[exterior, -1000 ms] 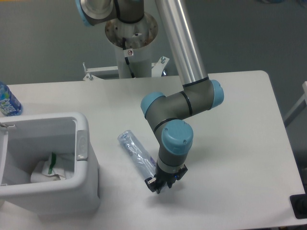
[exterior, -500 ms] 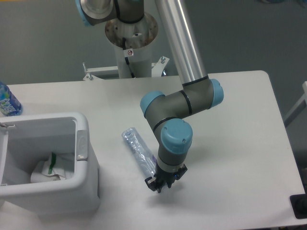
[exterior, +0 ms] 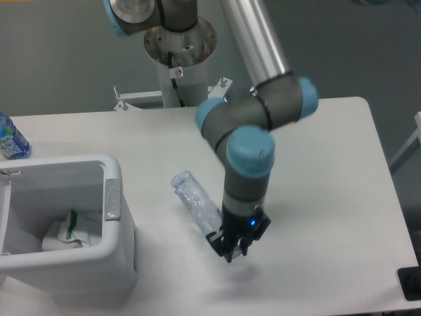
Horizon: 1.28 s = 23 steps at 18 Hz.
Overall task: Place the trash in the trash can
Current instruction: 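Lift the bottle, carry it into the white bin, and open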
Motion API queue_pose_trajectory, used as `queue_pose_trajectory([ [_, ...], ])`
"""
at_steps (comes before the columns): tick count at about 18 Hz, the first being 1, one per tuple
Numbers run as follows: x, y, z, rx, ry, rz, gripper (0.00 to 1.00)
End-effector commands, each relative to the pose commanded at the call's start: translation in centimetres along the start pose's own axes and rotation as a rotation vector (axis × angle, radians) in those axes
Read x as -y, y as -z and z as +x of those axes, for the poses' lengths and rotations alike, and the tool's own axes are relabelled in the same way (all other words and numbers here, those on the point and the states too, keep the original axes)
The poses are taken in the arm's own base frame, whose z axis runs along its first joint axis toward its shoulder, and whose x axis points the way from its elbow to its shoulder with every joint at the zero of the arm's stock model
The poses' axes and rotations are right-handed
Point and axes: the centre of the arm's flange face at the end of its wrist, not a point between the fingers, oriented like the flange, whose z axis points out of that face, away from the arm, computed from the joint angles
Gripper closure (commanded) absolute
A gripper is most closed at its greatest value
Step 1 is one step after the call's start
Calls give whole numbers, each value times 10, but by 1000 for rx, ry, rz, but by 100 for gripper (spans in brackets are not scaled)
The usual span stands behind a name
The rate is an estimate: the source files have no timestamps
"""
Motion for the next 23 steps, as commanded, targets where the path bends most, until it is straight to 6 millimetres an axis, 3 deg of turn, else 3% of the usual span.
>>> queue_pose_trajectory([
  [5, 58, 106, 45, -110, 31, 222, 67],
  [7, 61, 132, 66, -152, 7, 266, 67],
  [10, 46, 155, 107, -202, -50, 291, 67],
  [17, 0, 150, 189, -281, -152, 243, 67],
  [21, -19, 137, 213, -300, -186, 207, 67],
  [23, -20, 128, 214, -298, -187, 196, 66],
])
